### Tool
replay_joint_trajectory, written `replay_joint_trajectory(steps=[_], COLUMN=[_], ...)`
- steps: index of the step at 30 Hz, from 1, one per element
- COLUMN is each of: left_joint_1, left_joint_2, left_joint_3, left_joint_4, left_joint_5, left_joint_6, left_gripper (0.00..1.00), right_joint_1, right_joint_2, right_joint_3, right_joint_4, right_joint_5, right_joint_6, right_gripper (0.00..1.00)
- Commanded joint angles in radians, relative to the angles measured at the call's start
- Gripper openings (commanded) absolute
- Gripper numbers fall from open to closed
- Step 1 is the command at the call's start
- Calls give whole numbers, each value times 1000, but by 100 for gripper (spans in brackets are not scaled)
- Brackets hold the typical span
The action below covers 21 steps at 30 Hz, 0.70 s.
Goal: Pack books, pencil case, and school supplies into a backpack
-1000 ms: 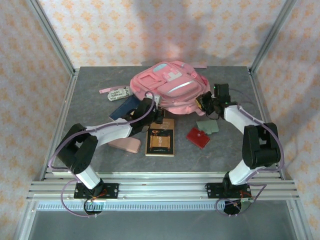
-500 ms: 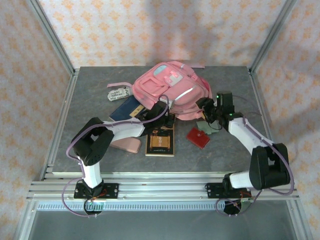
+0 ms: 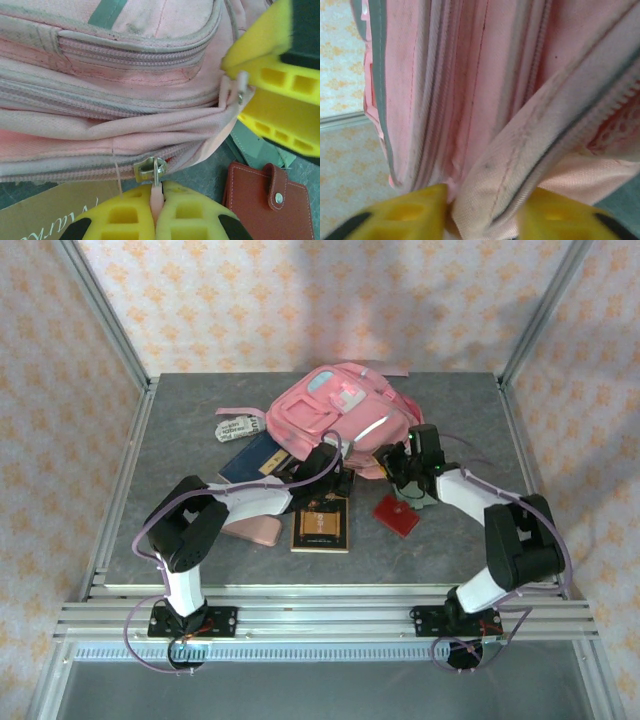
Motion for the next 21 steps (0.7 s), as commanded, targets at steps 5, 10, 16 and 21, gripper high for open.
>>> replay_joint_trajectory(steps=[5, 10, 16, 21], left_joint_1=[5, 122, 239, 241], left_joint_2=[-52, -96, -114, -72], left_joint_3=[-39, -123, -152, -97], left_joint_4=[22, 41, 22, 16], left_joint_5=[-28, -17, -54, -22], left_joint_6=[9, -20, -7, -2], left_gripper=[0, 0, 0, 0], right_joint_1=[-15, -67, -108, -113], right_joint_2=[52, -3, -61, -58], right_joint_3=[42, -3, -29, -8], right_joint_4=[75, 88, 77, 67], right_joint_5=[51, 80, 113, 119], right_joint_6=[5, 10, 6, -7], right_gripper=[0, 0, 0, 0])
